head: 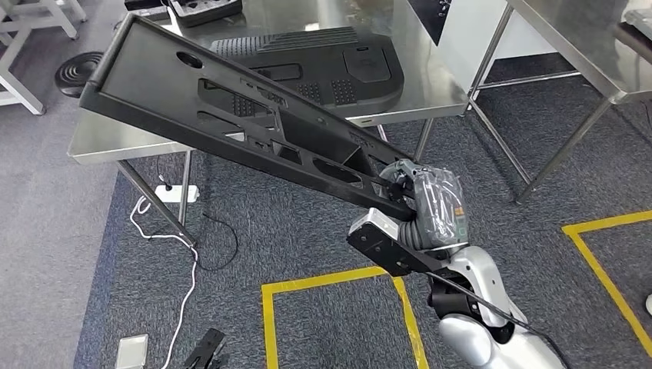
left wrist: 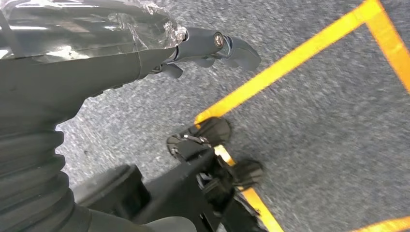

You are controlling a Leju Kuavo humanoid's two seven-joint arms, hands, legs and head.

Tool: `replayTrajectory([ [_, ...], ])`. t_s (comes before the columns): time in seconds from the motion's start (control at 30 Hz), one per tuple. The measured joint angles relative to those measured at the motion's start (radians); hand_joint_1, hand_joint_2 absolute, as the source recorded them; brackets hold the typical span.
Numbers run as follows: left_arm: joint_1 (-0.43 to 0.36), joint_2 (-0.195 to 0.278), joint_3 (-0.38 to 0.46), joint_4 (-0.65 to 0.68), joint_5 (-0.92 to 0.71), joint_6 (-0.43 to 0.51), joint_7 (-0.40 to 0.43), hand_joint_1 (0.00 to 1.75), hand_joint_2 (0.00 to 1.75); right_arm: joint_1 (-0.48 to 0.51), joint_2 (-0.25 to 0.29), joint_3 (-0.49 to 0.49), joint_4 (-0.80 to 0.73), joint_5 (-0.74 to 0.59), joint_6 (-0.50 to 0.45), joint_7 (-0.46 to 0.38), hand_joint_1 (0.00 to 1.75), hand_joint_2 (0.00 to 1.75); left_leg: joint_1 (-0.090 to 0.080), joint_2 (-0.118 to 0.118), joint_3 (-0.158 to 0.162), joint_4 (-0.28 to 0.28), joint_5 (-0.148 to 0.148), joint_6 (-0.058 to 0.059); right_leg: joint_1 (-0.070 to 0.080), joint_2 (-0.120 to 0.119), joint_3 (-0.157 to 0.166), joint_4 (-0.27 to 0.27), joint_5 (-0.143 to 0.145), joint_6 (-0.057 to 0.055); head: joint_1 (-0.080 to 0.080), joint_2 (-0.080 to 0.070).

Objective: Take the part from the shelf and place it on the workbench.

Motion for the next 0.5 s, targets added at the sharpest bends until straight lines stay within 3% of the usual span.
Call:
replayTrajectory([
  [0.03,0.0,0.0,0.0,0.0,0.0,-0.001,0.0,0.0,1.75,0.0,0.001,0.0,0.0,-0.001,-0.001,-0.001,1.75,1.75,0.001,0.001,-0.022,0.05,-0.023,-0.005,-0.002,-0.002,0.006,-0.002,-0.003,-0.005,-0.006,0.0],
  [0.1,0.002,0.0,0.0,0.0,0.0,-0.001,0.0,0.0,1.75,0.0,0.003,0.0,0.0,-0.003,-0.002,-0.002,1.75,1.75,0.003,0.001,-0.096,0.184,-0.071,-0.01,0.0,-0.004,0.013,-0.003,-0.011,-0.014,-0.018,0.0],
  [0.13,0.005,0.0,0.0,0.0,0.0,-0.001,0.0,0.0,1.75,0.0,0.003,0.001,0.001,-0.004,-0.002,-0.003,1.75,1.75,0.004,0.001,-0.129,0.233,-0.079,-0.012,0.0,-0.004,0.018,-0.003,-0.015,-0.016,-0.023,0.0],
  [0.17,0.006,0.0,0.0,0.0,0.0,-0.001,-0.001,0.0,1.75,0.0,0.003,0.001,0.001,-0.004,-0.002,-0.004,1.75,1.75,0.004,0.001,-0.146,0.249,-0.067,-0.012,0.001,-0.004,0.023,-0.002,-0.02,-0.017,-0.027,0.0],
  [0.2,0.007,0.0,0.0,0.0,-0.001,-0.001,-0.001,0.0,1.75,0.0,0.003,0.001,0.002,-0.004,-0.003,-0.005,1.75,1.75,0.004,0.001,-0.145,0.224,-0.035,-0.01,0.001,-0.003,0.031,-0.002,-0.025,-0.016,-0.032,0.0],
  [0.27,0.006,0.0,0.0,0.0,-0.001,-0.001,-0.002,0.0,1.75,0.0,0.005,0.001,0.003,-0.004,-0.003,-0.006,1.75,1.75,0.003,0.001,-0.101,0.098,0.05,-0.002,0.001,-0.003,0.048,-0.003,-0.037,-0.011,-0.04,0.0],
  [0.3,0.005,0.0,0.001,0.0,-0.001,-0.001,-0.002,0.0,1.75,-0.001,0.006,0.001,0.003,-0.004,-0.004,-0.006,1.75,1.75,0.0,0.001,-0.079,0.039,0.078,0.003,0.002,-0.002,0.054,-0.003,-0.042,-0.007,-0.043,0.0],
  [0.33,0.005,0.001,0.001,0.0,-0.002,-0.001,-0.003,0.0,1.75,-0.002,0.006,0.001,0.003,-0.005,-0.004,-0.007,1.75,1.75,-0.004,0.001,-0.064,-0.001,0.088,0.008,0.002,-0.001,0.056,-0.004,-0.045,-0.002,-0.044,0.0],
  [0.4,0.005,0.001,0.002,0.0,-0.002,-0.001,-0.003,0.0,1.75,-0.003,0.008,0.002,0.004,-0.005,-0.006,-0.009,1.75,1.75,-0.01,0.001,-0.057,-0.025,0.081,0.016,0.002,0.0,0.056,-0.008,-0.048,0.009,-0.044,0.0],
  [0.5,0.004,0.001,0.006,0.0,-0.003,-0.001,-0.003,0.0,1.75,-0.004,0.008,0.002,0.004,-0.005,-0.006,-0.01,1.75,1.75,-0.001,0.002,-0.04,-0.044,0.077,0.031,0.003,-0.001,0.052,0.016,-0.067,0.025,-0.035,0.0],
])
